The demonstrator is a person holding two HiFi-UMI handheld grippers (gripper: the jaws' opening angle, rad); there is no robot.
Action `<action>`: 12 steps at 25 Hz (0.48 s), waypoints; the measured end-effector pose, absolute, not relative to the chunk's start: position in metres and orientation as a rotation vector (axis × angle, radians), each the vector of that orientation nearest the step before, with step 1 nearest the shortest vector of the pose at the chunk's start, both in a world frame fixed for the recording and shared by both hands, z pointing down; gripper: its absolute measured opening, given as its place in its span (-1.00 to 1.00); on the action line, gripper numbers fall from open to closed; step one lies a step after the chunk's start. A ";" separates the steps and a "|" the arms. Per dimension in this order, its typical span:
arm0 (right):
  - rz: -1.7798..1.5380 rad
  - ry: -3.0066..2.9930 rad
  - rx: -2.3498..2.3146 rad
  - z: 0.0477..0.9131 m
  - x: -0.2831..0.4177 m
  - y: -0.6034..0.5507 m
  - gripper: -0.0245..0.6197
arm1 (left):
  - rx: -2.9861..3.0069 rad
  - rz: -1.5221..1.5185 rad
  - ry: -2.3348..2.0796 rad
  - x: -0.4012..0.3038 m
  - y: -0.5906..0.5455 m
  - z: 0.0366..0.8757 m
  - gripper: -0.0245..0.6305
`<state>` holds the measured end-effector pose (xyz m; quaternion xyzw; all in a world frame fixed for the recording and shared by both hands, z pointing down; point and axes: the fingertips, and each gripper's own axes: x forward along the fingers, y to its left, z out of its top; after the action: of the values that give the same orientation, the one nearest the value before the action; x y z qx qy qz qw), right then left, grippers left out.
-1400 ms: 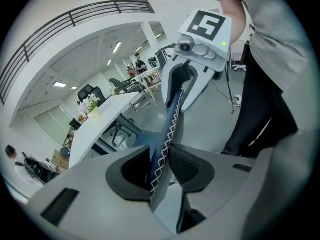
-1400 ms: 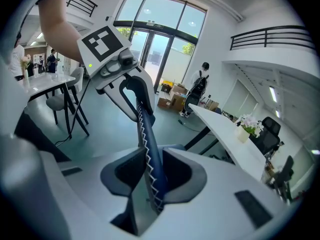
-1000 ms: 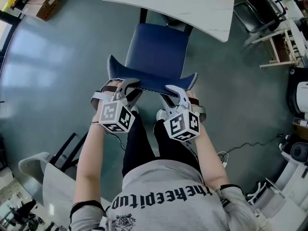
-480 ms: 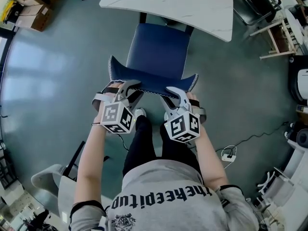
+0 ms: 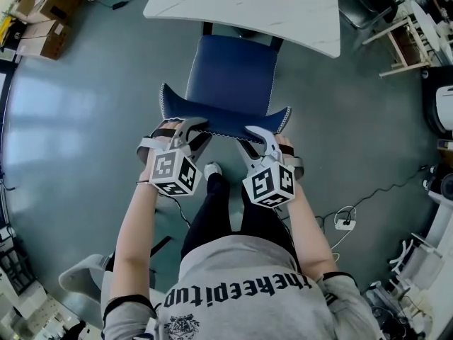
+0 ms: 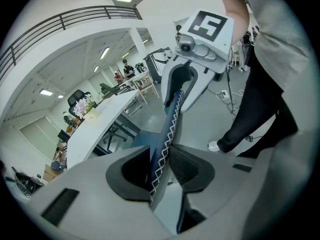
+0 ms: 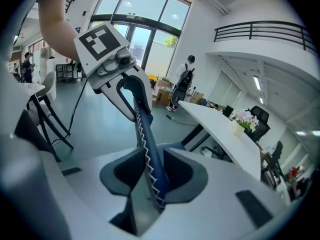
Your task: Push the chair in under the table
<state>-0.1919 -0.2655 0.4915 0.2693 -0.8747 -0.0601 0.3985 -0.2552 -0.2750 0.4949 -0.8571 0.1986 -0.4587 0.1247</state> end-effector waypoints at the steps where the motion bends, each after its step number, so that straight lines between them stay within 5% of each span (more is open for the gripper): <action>1: -0.150 -2.213 0.688 0.491 -0.193 -0.266 -0.55 | -2.498 -1.336 0.573 -0.257 -0.276 0.495 -0.54; 12: -0.135 -2.199 0.743 0.492 -0.196 -0.269 -0.50 | -2.491 -1.318 0.566 -0.260 -0.277 0.496 -0.54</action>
<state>-0.1959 -0.2686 0.4922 0.2934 -0.8681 -0.0534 0.3968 -0.2597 -0.2767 0.4955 -0.8589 0.1950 -0.4545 0.1332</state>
